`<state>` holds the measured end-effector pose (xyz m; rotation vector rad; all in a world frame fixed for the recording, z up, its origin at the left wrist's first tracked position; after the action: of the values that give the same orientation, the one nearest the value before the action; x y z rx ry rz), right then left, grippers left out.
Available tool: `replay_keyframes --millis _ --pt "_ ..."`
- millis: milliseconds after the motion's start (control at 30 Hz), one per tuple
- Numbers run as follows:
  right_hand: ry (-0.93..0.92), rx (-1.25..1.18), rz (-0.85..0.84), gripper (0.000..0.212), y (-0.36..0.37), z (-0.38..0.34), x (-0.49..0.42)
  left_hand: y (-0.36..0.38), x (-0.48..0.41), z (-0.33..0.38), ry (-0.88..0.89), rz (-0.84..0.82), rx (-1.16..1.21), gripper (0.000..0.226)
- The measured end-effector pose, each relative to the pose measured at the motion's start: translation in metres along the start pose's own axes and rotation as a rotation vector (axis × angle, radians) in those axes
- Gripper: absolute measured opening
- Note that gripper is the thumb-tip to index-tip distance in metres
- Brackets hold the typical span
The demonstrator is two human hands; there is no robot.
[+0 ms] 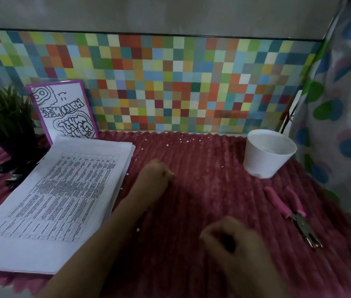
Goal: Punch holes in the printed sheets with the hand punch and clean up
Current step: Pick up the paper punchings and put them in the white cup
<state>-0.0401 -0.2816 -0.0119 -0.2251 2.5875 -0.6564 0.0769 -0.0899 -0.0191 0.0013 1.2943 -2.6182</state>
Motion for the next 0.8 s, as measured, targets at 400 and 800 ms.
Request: replay_keyframes --millis 400,800 --pt "0.177 0.302 0.205 0.011 -0.171 0.065 -0.179 0.016 -0.054 0.175 0.400 -0.100 0.130 0.032" --pt "0.293 0.581 0.088 0.015 -0.175 0.111 -0.210 0.077 -0.105 0.215 0.416 -0.131 0.125 0.010"
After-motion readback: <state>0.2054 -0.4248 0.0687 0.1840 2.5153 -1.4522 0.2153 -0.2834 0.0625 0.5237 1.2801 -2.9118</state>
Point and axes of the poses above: each hand's wrist, its own x-axis away from the middle knuckle, its own y-axis out of the palm, z = x × y, the point moved 7 cm from there along -x, towards the middle knuckle, and after that the axes turned 7 degrees about -y, right-handed, at the moved point
